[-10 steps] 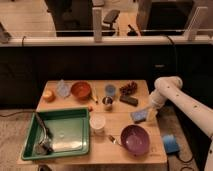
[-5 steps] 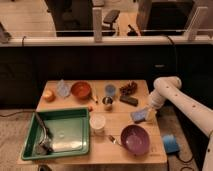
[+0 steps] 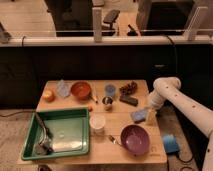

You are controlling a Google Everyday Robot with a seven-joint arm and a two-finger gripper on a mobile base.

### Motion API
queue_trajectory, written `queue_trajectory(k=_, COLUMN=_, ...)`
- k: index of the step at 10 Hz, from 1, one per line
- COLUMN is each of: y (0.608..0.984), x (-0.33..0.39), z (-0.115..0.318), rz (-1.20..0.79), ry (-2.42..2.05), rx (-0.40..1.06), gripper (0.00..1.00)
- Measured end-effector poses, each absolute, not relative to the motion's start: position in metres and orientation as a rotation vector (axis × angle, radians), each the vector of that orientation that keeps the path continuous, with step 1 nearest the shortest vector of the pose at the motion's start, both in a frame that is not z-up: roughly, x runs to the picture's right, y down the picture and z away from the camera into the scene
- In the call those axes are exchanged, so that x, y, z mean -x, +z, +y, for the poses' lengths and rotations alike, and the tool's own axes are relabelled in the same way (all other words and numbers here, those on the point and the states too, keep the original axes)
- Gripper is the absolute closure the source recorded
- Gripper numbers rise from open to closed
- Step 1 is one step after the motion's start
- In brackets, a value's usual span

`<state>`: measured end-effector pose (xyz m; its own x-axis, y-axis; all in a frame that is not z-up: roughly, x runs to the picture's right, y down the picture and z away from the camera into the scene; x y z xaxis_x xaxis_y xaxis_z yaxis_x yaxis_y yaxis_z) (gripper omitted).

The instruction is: Wipe tray with sponge

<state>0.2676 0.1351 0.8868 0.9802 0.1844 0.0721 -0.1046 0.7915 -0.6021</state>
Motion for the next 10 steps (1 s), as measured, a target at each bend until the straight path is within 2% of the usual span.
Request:
queue_trajectory(k=7, y=0.881, x=-0.246, z=0.153, rz=-0.204, ry=-0.114, rx=0.635, gripper=0.24)
queue_trajectory(k=8, y=0.883, x=-0.240, z=0.156, rz=-0.208, ry=-0.154, rx=0.639, gripper=0.28)
queue_trajectory(k=10, y=0.886, x=-0.236, z=0.159, rz=-0.211, ry=-0.192, rx=0.645, gripper=0.44)
